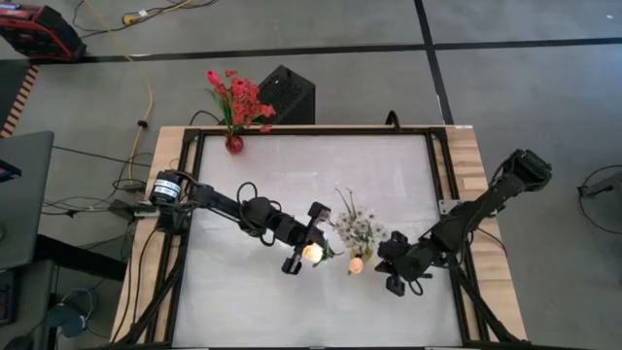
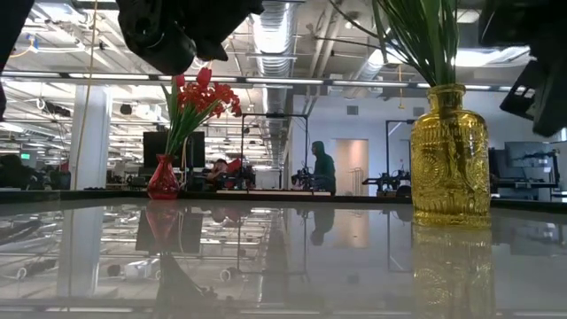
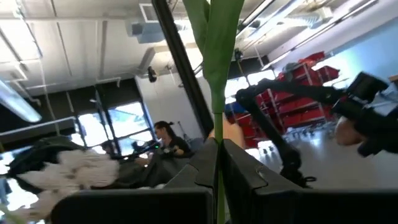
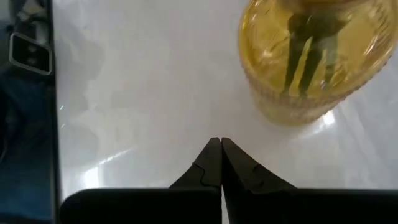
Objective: Sort flowers into vase by color
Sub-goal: Put the white flower into the transparent yellow vase
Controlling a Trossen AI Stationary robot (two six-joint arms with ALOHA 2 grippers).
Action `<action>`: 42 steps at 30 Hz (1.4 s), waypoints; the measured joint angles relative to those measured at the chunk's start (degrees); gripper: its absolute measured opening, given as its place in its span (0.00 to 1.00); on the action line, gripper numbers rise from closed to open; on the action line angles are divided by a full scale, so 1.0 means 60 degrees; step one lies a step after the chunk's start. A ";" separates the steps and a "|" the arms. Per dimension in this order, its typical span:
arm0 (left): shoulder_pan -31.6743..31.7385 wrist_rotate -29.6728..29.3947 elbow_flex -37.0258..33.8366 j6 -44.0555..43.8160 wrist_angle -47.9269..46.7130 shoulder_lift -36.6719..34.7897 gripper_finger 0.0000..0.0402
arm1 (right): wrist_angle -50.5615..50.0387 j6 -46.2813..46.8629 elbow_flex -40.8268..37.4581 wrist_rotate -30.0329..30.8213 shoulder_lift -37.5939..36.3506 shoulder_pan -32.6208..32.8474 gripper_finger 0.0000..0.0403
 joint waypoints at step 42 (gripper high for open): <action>-0.0174 -0.2713 0.1677 -0.0301 -0.9398 -0.3732 0.00 | 0.4185 -1.0037 0.2968 0.0930 -0.2319 -0.2157 0.11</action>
